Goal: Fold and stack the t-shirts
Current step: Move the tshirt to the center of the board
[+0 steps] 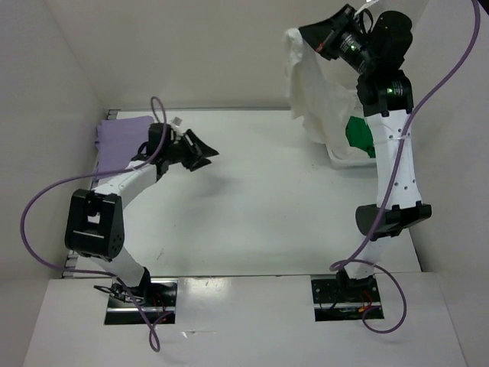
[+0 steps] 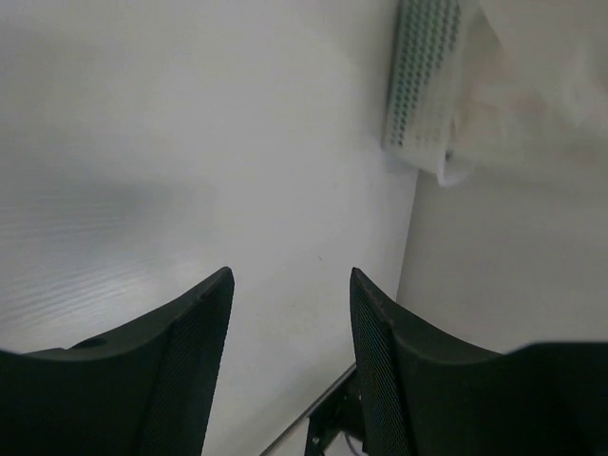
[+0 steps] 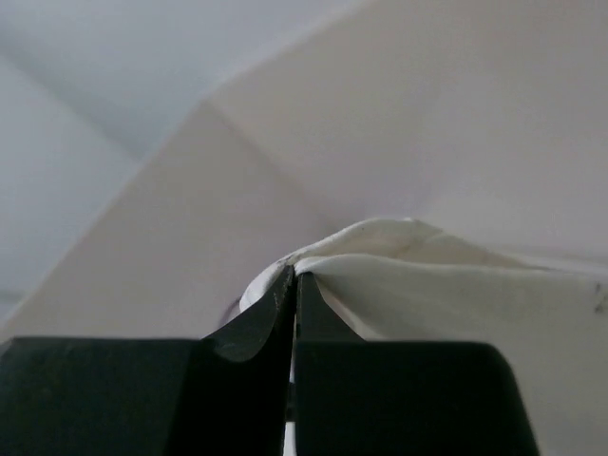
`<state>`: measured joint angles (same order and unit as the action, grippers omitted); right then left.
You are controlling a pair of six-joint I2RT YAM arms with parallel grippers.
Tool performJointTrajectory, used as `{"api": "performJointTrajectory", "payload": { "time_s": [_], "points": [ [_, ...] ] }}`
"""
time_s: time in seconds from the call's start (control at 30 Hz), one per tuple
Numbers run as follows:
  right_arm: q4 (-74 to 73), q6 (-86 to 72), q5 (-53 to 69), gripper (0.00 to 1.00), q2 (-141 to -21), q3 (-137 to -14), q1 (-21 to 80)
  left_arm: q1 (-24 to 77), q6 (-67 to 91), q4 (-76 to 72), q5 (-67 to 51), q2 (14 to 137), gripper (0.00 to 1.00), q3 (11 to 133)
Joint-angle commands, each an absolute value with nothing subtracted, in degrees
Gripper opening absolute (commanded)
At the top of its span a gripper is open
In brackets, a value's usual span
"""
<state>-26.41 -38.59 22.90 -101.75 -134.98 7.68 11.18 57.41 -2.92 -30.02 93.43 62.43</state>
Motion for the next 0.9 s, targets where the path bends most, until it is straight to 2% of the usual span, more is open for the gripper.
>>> {"api": "performJointTrajectory", "payload": {
  "time_s": [0.0, 0.1, 0.23, 0.33, 0.37, 0.43, 0.47, 0.57, 0.67, 0.8, 0.87],
  "points": [
    [-17.40, -45.52, 36.89, 0.00, -101.14, -144.55, 9.75, 3.11, 60.56, -3.79, -27.25, 89.30, 0.60, 59.24],
    [-17.40, -47.72, 41.65, 0.00, -103.70, -153.87, 10.90, -4.36, 59.33, -1.85, -27.25, 86.49, 0.61, 57.75],
    [-11.08, -52.02, 47.35, 0.00, -103.62, -149.86, 10.90, -11.15, 58.62, 0.08, -27.77, 84.64, 0.64, 57.04],
    [-15.62, -48.01, 47.03, 0.00, -101.71, -145.40, 10.37, -11.87, 57.93, -0.44, -27.77, 84.64, 0.65, 57.56],
    [-16.34, -44.94, 45.89, 0.00, -100.12, -135.28, 9.24, -11.87, 57.31, -0.44, -28.30, 84.64, 0.66, 57.57],
    [-8.03, -45.70, 45.88, 0.00, -93.65, -119.17, 6.96, -10.64, 55.04, 0.43, -27.78, 84.64, 0.68, 57.57],
    [-6.52, -45.70, 44.57, 0.00, -92.21, -105.87, 5.73, -9.85, 53.80, 1.14, -27.08, 84.64, 0.68, 57.57],
    [-4.31, -44.14, 45.53, 0.00, -91.49, -87.27, 1.94, -6.95, 50.19, 2.45, -25.66, 84.11, 0.69, 56.87],
    [-6.32, -40.97, 42.81, 0.00, -91.49, -78.08, 0.62, -2.30, 46.25, 4.74, -23.82, 84.11, 0.69, 56.34],
    [-13.09, -35.52, 32.45, 0.00, -92.11, -77.26, 0.00, 4.12, 41.94, 8.52, -20.31, 85.34, 0.71, 55.72],
    [-14.15, -35.51, 30.24, 0.03, -92.63, -77.26, -1.14, 5.97, 41.05, 9.40, -18.55, 84.65, 0.72, 54.76]
  ]
}}
